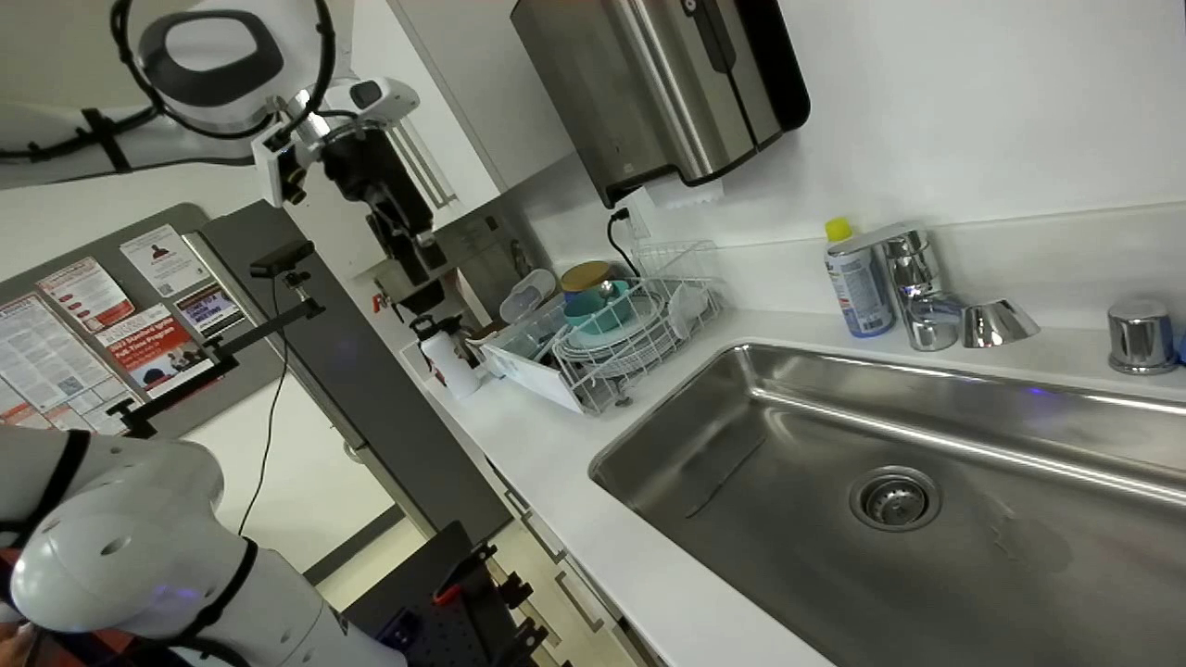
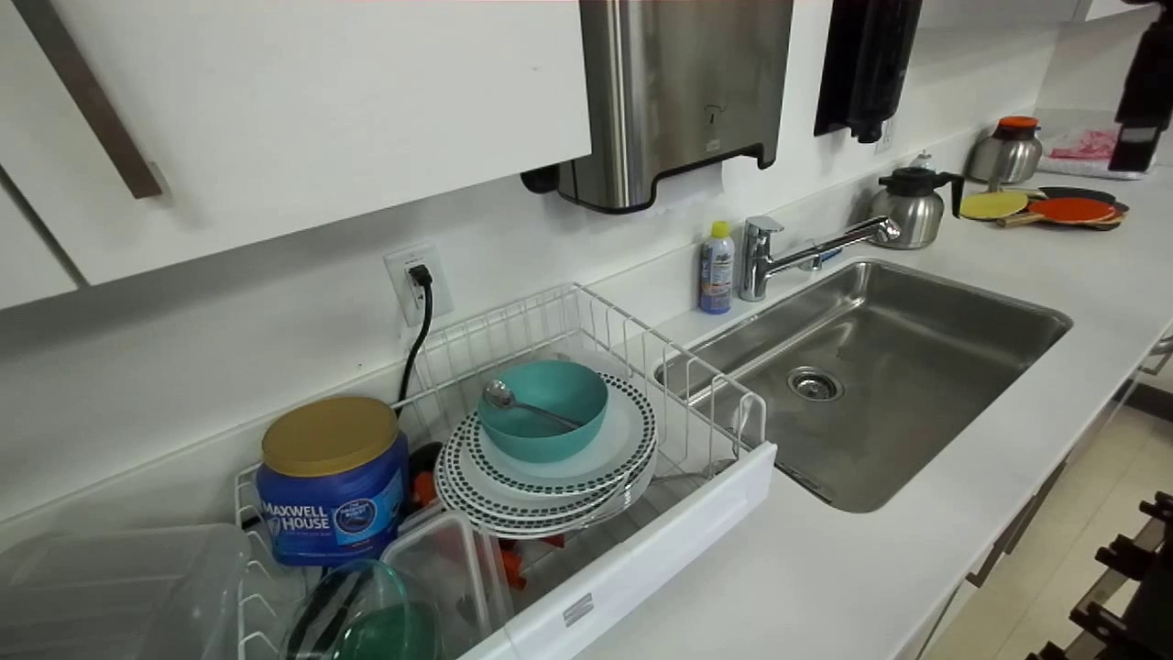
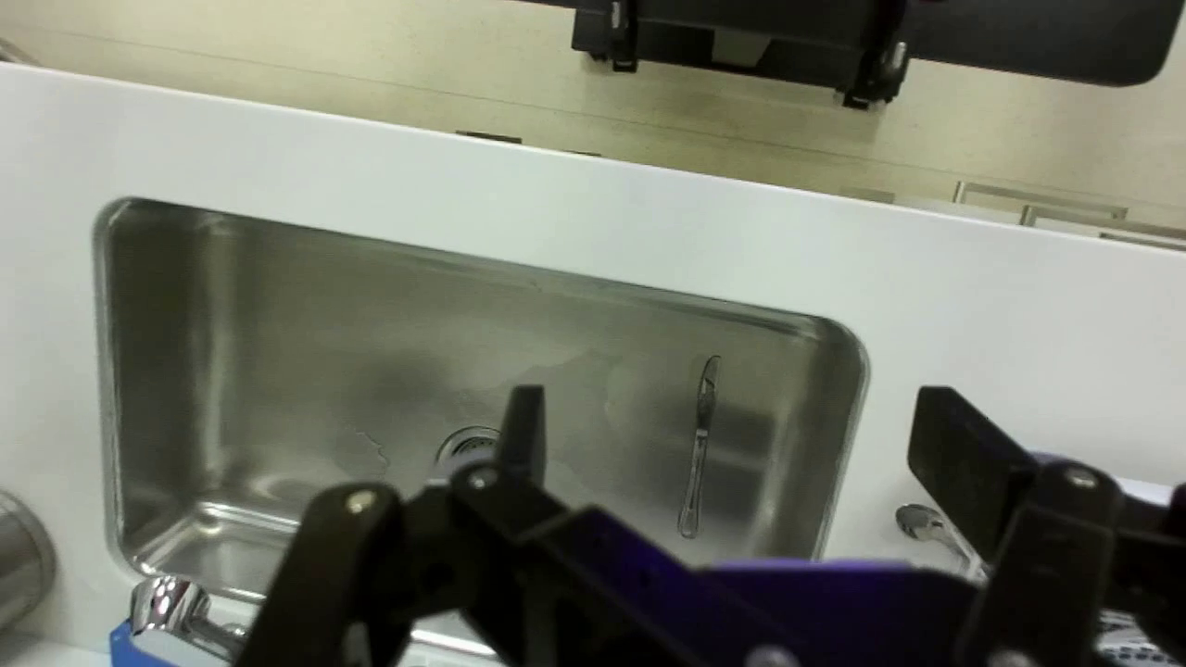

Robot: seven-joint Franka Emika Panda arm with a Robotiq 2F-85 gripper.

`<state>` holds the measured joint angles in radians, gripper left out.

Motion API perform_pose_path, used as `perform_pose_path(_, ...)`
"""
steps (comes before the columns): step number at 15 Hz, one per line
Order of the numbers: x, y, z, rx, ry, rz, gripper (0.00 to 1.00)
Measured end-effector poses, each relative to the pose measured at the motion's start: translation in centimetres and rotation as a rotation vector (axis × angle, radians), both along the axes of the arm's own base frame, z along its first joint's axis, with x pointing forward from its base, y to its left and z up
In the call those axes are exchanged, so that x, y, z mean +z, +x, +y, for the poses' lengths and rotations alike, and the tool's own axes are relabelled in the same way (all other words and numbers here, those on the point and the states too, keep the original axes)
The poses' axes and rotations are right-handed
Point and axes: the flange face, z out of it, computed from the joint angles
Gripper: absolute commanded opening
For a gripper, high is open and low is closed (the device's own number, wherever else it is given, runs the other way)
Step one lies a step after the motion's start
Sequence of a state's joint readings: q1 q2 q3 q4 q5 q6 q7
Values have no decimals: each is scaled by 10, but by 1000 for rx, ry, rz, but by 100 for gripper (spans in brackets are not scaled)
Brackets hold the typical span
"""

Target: Move the faucet to the center

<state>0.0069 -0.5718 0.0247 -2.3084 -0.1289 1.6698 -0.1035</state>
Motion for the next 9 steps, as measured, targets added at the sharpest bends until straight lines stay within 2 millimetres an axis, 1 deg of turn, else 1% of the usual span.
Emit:
perform_pose_path(3,-10,28,-23,120,-53,50,100)
perform_pose_path(7,-26,77,-51,323,-68,95,100)
perform_pose_path(9,-34,102,-65,392,-65,97,100)
